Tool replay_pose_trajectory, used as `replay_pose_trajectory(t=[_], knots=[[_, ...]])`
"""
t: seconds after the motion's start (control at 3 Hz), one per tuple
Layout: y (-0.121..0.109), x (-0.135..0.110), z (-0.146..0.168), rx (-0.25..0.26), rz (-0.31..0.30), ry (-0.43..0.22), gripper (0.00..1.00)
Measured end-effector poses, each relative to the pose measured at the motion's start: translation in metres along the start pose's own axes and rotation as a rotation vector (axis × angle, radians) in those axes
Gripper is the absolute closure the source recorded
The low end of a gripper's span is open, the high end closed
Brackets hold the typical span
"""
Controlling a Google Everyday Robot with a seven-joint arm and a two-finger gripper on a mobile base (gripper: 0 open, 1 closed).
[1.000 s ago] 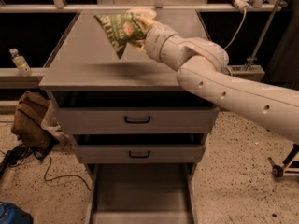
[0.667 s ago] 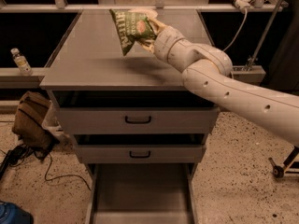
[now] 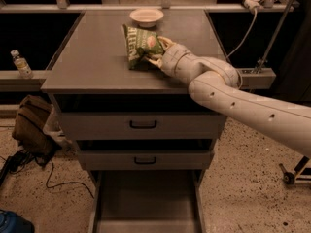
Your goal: Pick green jalapeno chip bag from bottom drawer and place on counter
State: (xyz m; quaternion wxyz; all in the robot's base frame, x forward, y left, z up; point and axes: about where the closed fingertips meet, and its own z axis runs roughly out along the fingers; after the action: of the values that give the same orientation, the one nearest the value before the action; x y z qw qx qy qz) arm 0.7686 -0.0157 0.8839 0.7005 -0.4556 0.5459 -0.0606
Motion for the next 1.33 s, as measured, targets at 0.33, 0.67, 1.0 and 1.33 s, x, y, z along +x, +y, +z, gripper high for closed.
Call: replay_pose_trajectory(t=[0.33, 0.67, 1.0, 1.33], knots=[[0.0143, 0.0100, -0.0023, -0.050, -0.003, 0.059, 1.00], [0.0150, 0.0111, -0.0023, -0.053, -0.001, 0.064, 0.82], [0.0151, 0.0110, -0.0023, -0.053, -0.001, 0.063, 0.57], [0.0151, 0.0110, -0.0023, -0.053, -0.001, 0.063, 0.34]])
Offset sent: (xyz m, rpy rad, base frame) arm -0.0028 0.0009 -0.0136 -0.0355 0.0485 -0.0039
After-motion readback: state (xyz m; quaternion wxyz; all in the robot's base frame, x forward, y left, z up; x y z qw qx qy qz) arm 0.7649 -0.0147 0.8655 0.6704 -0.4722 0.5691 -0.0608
